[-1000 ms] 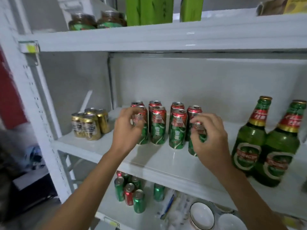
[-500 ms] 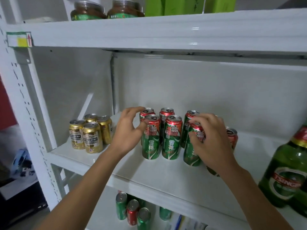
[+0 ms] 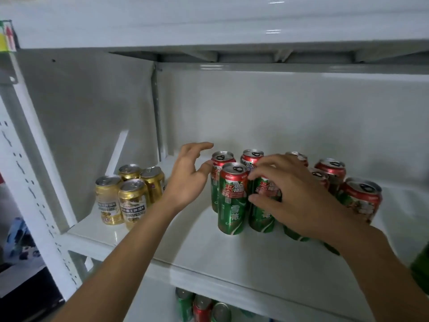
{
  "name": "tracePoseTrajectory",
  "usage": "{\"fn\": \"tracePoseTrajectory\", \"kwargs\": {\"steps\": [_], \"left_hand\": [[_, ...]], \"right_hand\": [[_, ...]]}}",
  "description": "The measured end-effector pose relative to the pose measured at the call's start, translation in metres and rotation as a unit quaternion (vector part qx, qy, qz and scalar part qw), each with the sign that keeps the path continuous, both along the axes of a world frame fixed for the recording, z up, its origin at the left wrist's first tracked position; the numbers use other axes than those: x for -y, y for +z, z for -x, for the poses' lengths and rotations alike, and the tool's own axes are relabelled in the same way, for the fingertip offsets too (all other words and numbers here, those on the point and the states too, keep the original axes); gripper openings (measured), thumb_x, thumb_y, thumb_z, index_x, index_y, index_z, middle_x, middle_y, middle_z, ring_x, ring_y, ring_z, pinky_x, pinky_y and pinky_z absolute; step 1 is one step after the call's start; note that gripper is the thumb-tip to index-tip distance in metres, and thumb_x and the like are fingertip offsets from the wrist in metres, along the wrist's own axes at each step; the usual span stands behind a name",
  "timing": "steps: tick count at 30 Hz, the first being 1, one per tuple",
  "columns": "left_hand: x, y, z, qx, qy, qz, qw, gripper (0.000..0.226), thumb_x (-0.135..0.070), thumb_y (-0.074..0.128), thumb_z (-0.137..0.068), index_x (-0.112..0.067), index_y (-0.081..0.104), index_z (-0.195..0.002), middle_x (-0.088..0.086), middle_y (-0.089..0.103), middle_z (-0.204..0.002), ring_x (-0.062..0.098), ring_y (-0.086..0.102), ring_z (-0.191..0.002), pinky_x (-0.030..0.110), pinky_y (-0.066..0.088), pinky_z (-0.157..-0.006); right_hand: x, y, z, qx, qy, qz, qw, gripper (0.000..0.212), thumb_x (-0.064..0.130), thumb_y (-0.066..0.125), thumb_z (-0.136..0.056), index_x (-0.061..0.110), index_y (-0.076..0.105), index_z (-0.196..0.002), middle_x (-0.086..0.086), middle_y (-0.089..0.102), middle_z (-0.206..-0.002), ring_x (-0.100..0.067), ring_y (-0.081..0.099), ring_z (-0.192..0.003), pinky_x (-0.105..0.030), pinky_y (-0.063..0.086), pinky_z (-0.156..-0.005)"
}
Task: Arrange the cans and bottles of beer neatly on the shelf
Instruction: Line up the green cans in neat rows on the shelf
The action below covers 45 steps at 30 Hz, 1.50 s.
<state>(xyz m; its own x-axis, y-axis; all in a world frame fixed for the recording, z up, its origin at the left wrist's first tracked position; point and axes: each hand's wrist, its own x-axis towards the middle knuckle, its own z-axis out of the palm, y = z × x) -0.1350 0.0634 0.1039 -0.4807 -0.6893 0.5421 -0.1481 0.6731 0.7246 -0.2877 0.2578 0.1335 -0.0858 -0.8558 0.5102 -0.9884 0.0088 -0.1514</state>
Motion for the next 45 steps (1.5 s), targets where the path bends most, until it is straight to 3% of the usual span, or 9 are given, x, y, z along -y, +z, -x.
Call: {"fn": "tracePoseTrajectory", "kwargs": {"steps": [11,14,17,22,30,33,37,41,45], "left_hand": [[0.037,0.000,0.024,0.021,-0.098,-0.017,0.995,0.044,-0.026,0.063,-0.101,-0.030,0.056,-0.144,-0.008,0.044,-0.140,0.013,0.049,-0.128,0.032,0.044,-0.109],[0.041,0.003,0.032,0.019,-0.166,-0.070,0.983,0.040,-0.025,0.063,-0.102,-0.025,0.059,-0.142,-0.001,0.055,-0.142,0.014,0.057,-0.126,0.031,0.049,-0.107],[0.046,0.004,0.034,0.005,-0.218,-0.119,0.969,0.029,-0.015,0.061,-0.102,-0.019,0.066,-0.130,-0.002,0.068,-0.126,0.010,0.066,-0.112,0.023,0.054,-0.090],[0.059,-0.005,0.036,0.003,-0.240,-0.100,0.966,0.024,-0.008,0.065,-0.098,-0.020,0.070,-0.118,-0.010,0.071,-0.110,0.001,0.066,-0.097,0.021,0.054,-0.082],[0.065,-0.012,0.033,0.007,-0.212,0.007,0.977,0.024,-0.013,0.068,-0.097,-0.019,0.072,-0.120,-0.013,0.072,-0.113,-0.001,0.067,-0.102,0.023,0.055,-0.087],[0.065,-0.012,0.032,-0.007,-0.206,0.012,0.978,0.021,-0.012,0.066,-0.099,-0.018,0.072,-0.118,-0.011,0.072,-0.112,0.002,0.066,-0.101,0.025,0.054,-0.087],[0.071,-0.009,0.024,-0.006,-0.218,-0.010,0.976,0.019,-0.015,0.064,-0.100,-0.027,0.073,-0.113,-0.015,0.072,-0.112,0.007,0.067,-0.104,0.034,0.057,-0.090],[0.077,-0.004,0.014,-0.024,-0.220,-0.063,0.973,0.022,-0.013,0.063,-0.100,-0.028,0.075,-0.112,-0.012,0.073,-0.114,0.018,0.068,-0.112,0.050,0.058,-0.096],[0.077,-0.004,0.007,-0.023,-0.217,-0.056,0.974,0.023,-0.016,0.064,-0.099,-0.034,0.075,-0.109,-0.015,0.073,-0.115,0.015,0.068,-0.113,0.050,0.057,-0.098]], "right_hand": [[0.052,0.001,-0.004,-0.037,-0.054,-0.032,0.997,0.053,0.055,0.064,-0.087,0.027,0.055,-0.131,0.003,0.060,-0.131,-0.020,0.048,-0.124,-0.034,0.033,-0.103],[0.060,0.001,0.002,-0.049,-0.049,-0.091,0.994,0.058,0.069,0.057,-0.084,0.033,0.052,-0.128,0.006,0.060,-0.127,-0.020,0.050,-0.123,-0.053,0.029,-0.115],[0.068,0.001,0.004,-0.035,-0.050,-0.089,0.994,0.056,0.072,0.060,-0.081,0.036,0.053,-0.124,0.009,0.062,-0.125,-0.018,0.052,-0.124,-0.061,0.017,-0.120],[0.077,0.006,0.005,-0.033,-0.069,-0.083,0.994,0.058,0.074,0.067,-0.073,0.036,0.054,-0.115,0.016,0.060,-0.113,-0.012,0.053,-0.123,-0.059,-0.002,-0.124],[0.077,0.004,-0.011,-0.104,-0.079,-0.095,0.987,0.076,0.069,0.072,-0.072,0.032,0.056,-0.137,0.001,0.063,-0.130,-0.019,0.041,-0.140,-0.047,-0.021,-0.121],[0.074,0.005,-0.016,-0.105,-0.075,-0.077,0.989,0.076,0.067,0.075,-0.072,0.027,0.058,-0.134,0.003,0.064,-0.133,-0.019,0.041,-0.141,-0.045,-0.018,-0.123],[0.070,0.005,-0.019,-0.084,-0.072,-0.048,0.993,0.066,0.072,0.075,-0.065,0.029,0.063,-0.113,0.008,0.065,-0.106,-0.013,0.056,-0.115,-0.033,-0.015,-0.122],[0.065,0.004,-0.016,-0.017,-0.069,-0.035,0.997,0.054,0.070,0.078,-0.064,0.030,0.065,-0.097,0.016,0.065,-0.094,-0.004,0.059,-0.098,-0.035,-0.006,-0.124],[0.063,0.006,-0.017,0.032,-0.066,-0.021,0.997,0.057,0.069,0.079,-0.063,0.031,0.064,-0.103,0.019,0.067,-0.098,-0.002,0.062,-0.099,-0.030,-0.008,-0.120]]}}
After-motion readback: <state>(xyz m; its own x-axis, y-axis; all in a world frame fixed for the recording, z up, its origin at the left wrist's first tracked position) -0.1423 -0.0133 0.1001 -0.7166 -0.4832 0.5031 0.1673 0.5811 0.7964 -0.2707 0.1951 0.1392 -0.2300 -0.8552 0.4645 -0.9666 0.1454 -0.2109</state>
